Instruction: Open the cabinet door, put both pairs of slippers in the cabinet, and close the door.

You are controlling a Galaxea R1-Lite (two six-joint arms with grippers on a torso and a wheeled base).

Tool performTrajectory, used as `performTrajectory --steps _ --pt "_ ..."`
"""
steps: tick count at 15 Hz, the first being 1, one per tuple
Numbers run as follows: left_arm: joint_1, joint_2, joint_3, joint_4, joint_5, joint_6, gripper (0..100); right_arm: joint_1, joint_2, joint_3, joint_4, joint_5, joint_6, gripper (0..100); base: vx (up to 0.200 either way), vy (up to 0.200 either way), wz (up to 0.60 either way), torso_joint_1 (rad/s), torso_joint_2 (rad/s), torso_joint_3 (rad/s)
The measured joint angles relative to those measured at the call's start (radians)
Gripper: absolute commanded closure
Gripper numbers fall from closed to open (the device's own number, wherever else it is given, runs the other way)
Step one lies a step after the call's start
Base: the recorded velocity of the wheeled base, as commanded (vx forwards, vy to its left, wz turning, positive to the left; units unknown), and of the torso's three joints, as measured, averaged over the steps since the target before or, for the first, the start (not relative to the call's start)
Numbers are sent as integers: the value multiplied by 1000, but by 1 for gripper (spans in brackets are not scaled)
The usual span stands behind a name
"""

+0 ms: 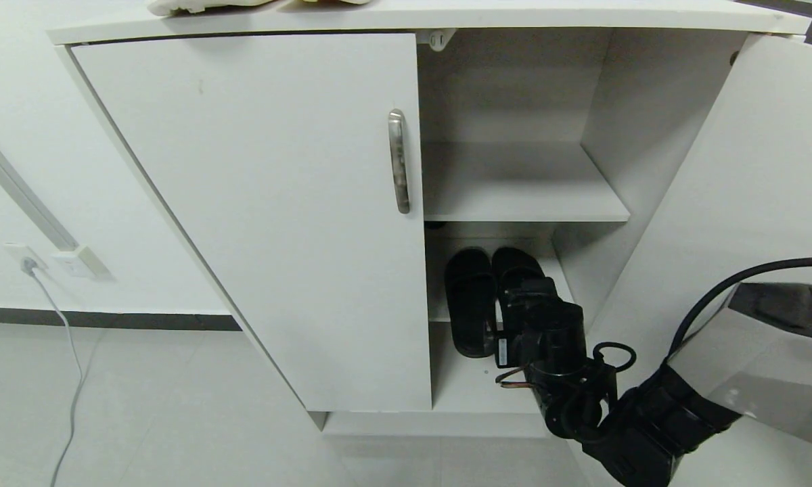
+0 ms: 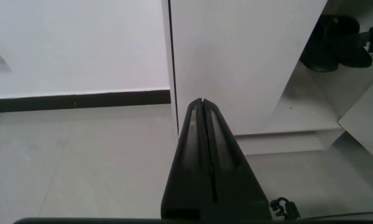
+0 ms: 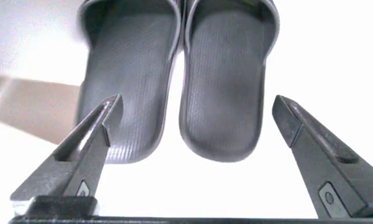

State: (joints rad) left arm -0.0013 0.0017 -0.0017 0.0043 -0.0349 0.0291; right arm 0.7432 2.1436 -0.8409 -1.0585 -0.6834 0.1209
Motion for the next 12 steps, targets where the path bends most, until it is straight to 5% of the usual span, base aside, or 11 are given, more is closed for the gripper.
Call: performTrajectory --steps 6,12 --pt "0 0 0 0 0 0 100 34 -54 47 -2 0 0 0 -200 0 0 4 2 2" --pt "-1 0 0 0 0 -1 100 34 -67 63 -3 2 2 0 0 0 0 0 0 0"
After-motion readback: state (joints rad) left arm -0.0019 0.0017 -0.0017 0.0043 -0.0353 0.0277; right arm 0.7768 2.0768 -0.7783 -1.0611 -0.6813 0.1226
